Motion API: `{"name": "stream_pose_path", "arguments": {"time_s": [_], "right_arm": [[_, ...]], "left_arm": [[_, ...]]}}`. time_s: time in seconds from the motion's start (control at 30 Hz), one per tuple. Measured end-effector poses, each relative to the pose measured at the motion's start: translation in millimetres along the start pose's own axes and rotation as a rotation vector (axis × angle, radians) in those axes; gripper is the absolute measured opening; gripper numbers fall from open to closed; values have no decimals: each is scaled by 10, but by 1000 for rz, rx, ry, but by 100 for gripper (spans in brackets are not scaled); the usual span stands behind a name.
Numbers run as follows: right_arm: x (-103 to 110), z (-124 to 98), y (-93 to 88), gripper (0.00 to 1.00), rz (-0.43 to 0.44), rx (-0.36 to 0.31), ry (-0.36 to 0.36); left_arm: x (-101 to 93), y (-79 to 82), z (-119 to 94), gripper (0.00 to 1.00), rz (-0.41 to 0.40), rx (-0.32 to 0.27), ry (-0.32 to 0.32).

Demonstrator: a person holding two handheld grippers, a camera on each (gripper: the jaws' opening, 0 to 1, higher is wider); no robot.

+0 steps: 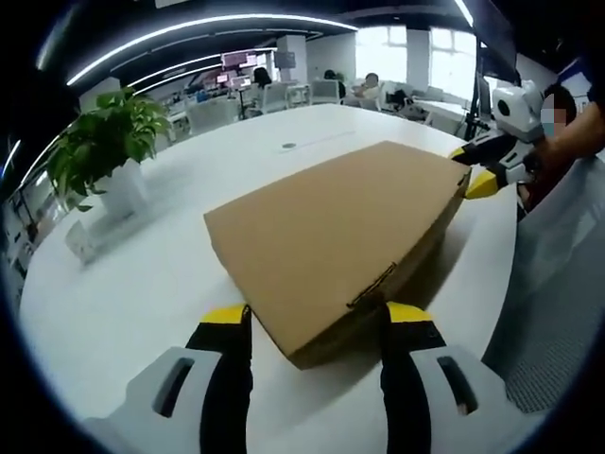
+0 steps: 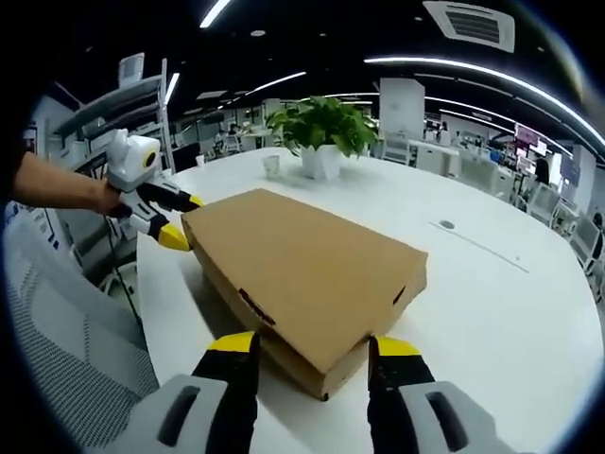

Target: Operate the shoe box by opening the lid, removing the specified soft item, and placing it in the target area until the item is outside and the box remains undamaged.

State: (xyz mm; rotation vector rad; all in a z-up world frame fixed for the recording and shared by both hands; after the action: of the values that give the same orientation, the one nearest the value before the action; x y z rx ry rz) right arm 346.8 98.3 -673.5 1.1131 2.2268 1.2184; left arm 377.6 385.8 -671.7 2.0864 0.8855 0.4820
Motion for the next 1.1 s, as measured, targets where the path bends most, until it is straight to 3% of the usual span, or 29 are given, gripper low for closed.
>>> {"name": "stream_pose_path", "arguments": {"time_s": [0.67, 1.1], "right_arm": [[43, -129, 227, 50, 50, -51, 1], [47, -212, 417, 55, 19, -91, 3]], "left_arm": [[36, 216, -176, 55, -44, -40, -38], [65, 408, -261, 57, -25, -73, -38]]}}
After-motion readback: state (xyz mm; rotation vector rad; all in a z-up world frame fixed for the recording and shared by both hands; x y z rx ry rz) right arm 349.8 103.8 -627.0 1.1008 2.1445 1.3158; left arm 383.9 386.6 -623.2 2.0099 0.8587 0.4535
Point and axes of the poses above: the point that each gripper's makers call its tool centre point, and the gripper's own axes: z roughly forward along the fingers, x roughly to its left, y roughly out of its top, the point moved 6 cm from there along -z, roughly backward along the fingers, and after that the axes turned 1 degree about -x, right-handed, at the moved point
